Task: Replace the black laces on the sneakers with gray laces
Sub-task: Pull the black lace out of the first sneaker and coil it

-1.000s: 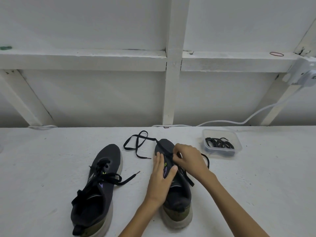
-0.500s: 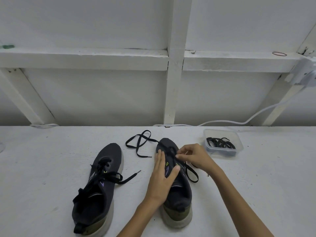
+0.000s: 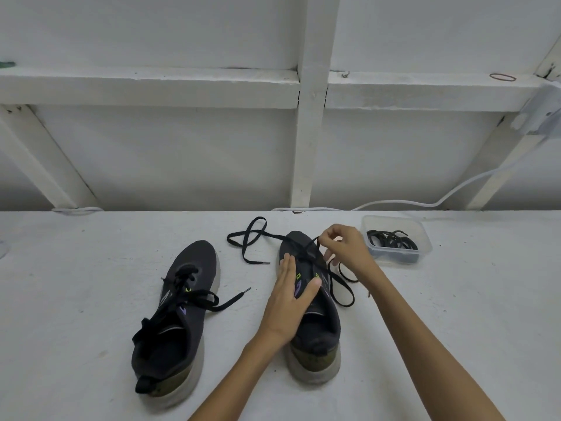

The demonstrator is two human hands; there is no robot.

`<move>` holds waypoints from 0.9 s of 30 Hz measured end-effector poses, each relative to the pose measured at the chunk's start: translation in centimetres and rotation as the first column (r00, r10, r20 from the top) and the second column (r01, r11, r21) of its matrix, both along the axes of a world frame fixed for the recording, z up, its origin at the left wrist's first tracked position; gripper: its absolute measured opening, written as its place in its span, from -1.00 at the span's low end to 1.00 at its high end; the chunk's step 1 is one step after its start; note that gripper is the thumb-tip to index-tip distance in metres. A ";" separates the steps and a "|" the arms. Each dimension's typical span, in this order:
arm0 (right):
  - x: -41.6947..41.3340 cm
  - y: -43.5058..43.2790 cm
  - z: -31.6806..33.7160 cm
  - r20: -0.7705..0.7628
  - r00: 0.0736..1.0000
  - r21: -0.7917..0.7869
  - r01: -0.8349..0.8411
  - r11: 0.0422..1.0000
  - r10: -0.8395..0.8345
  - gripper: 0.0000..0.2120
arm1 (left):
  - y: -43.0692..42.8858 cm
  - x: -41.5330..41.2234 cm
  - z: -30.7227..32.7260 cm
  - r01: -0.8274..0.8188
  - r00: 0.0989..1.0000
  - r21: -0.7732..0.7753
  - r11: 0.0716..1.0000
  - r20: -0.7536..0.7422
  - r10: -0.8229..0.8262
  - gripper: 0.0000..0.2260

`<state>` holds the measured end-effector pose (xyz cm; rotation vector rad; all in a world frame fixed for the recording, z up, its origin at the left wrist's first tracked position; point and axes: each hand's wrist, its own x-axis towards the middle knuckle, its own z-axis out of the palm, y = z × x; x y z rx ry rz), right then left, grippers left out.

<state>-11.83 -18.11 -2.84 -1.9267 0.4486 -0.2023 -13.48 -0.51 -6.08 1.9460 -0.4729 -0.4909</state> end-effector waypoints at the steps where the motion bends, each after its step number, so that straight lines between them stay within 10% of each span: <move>1: -0.3 -0.2 0.1 -0.034 0.999 0.033 -0.034 0.999 0.035 -0.90 | 0.0 0.0 0.0 -0.003 1.000 0.003 1.000 0.001 0.003 -0.29; 7: -1.8 -0.9 -0.5 -0.164 0.970 0.062 -0.169 0.984 0.177 -0.81 | -0.1 0.0 0.1 -0.011 1.000 0.014 1.000 -0.002 0.011 -0.29; 14: 0.7 -1.0 1.1 -0.072 0.996 0.044 0.056 0.997 -0.053 -0.83 | -0.2 -0.2 0.4 0.004 1.000 0.021 1.000 -0.020 -0.003 -0.30; 19: -0.3 -0.9 0.6 -0.270 0.943 0.068 -0.181 0.981 0.193 -0.75 | -0.3 -0.2 0.3 -0.019 1.000 0.032 0.999 -0.013 0.019 -0.29; 27: 0.5 -1.9 1.3 -0.015 0.999 0.051 0.047 0.998 -0.047 -0.83 | -0.3 -0.3 0.1 -0.017 1.000 0.052 0.999 -0.009 0.018 -0.28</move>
